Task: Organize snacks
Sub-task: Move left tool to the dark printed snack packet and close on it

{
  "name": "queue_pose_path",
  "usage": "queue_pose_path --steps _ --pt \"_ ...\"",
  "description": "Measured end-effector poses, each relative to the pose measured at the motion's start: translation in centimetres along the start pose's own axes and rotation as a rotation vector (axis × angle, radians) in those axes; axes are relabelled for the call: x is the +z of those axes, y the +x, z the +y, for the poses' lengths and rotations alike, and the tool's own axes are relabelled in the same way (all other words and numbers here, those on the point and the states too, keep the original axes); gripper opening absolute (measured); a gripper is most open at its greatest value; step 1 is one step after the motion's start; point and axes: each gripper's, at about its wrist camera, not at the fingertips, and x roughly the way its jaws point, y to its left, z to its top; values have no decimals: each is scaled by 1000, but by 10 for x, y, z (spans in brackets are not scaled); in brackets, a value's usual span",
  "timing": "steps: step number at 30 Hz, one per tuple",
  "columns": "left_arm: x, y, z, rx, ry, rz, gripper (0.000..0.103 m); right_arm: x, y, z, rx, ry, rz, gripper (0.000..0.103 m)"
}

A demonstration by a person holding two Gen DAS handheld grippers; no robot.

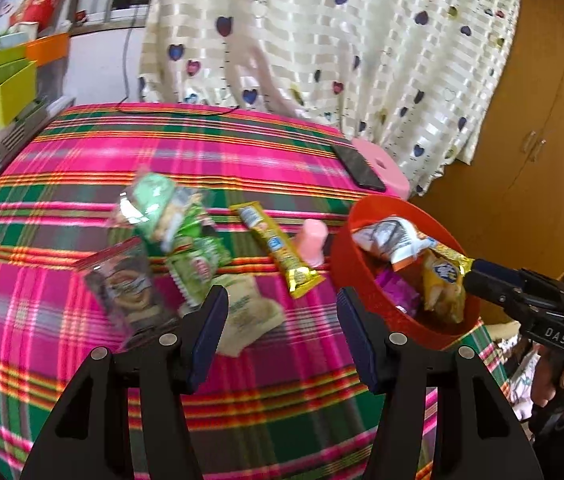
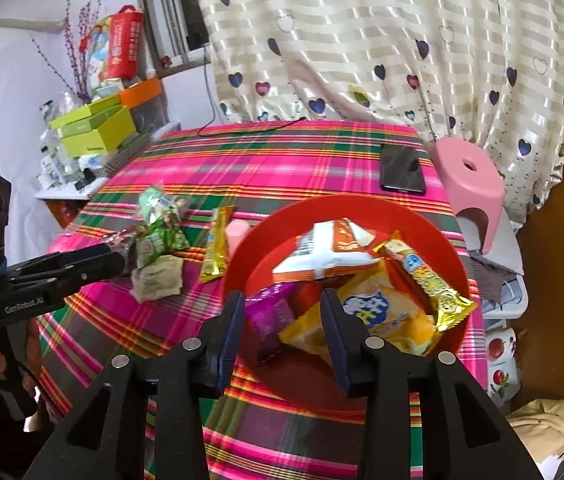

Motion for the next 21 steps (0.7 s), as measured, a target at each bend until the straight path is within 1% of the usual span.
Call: queue_pose_path --steps 7,14,21 --pt "-8 -5 19 42 -29 -3 58 1 0 16 18 -23 2 38" --pt "-10 -10 31 59 -51 -13 58 1 5 26 33 -40 13 38" --pt "-10 -6 39 71 -74 -5 58 1 11 29 40 -45 27 38"
